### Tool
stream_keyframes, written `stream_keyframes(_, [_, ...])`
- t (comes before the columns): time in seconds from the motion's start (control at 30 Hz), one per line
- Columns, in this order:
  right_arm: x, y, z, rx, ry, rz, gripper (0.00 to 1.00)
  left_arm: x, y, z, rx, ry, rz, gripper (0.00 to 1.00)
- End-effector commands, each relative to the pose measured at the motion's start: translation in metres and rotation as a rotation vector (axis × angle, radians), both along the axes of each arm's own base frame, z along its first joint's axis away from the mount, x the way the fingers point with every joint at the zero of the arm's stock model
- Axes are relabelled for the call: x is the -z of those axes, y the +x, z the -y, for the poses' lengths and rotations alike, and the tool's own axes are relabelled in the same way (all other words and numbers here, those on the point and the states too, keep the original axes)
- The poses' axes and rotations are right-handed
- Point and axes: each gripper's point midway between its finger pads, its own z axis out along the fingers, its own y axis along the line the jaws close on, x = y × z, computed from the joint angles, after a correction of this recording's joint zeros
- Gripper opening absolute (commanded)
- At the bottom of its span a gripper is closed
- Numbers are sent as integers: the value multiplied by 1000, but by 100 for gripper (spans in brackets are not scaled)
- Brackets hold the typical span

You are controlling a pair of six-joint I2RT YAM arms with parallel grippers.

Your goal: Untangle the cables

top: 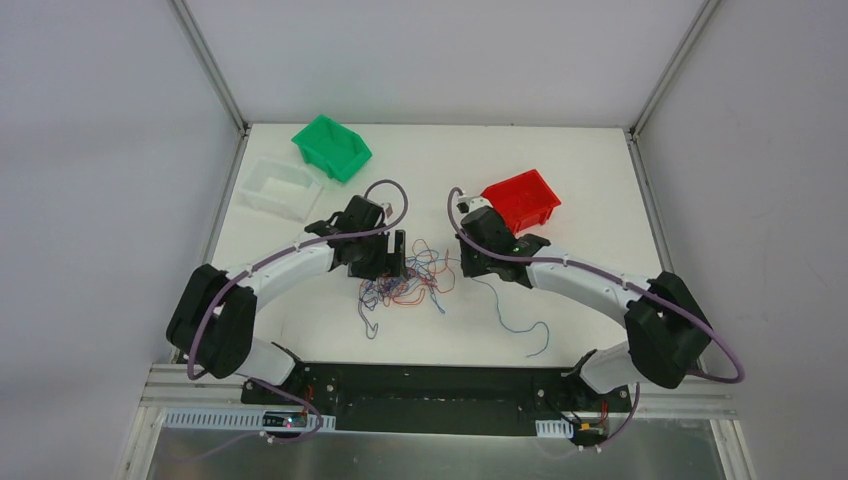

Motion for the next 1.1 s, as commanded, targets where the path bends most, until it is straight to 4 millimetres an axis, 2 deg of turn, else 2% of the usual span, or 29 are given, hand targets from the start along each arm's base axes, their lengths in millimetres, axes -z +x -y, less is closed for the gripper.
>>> stream_keyframes(0.0, [-26,2,6,55,36,24,0,-5,10,12,42,-8,17,82])
stream_keyframes(0.13, [-53,7,10,83,81,65,0,8,12,11,41,15,-11,80])
stream_keyframes(0.23, [-85,10,12,101,139,116,0,19,10,9,37,38,-38,70])
stream_keyframes(0.3, [-108,12,17,120,173,155,0,31,8,7,35,59,-69,59])
stream_keyframes(0.37, [-135,14,27,157,208,204,0,39,5,6,38,70,-93,43])
stream_keyframes(0.53, [-188,26,75,342,257,308,0,49,1,-1,25,105,-115,1])
stream_keyframes(0.7, [-214,38,160,651,258,431,0,36,7,-25,-39,188,-70,0])
stream_keyframes(0.83, [-218,35,211,819,243,462,0,14,14,-48,-122,186,-17,0])
stream_keyframes(0.97, [-227,32,236,909,264,492,0,0,19,-67,-229,158,16,0])
stream_keyframes(1.03, [-235,33,240,920,287,506,0,-4,20,-77,-291,148,25,0])
stream_keyframes(1.07, [-241,35,236,895,310,509,0,-6,20,-78,-303,142,33,0])
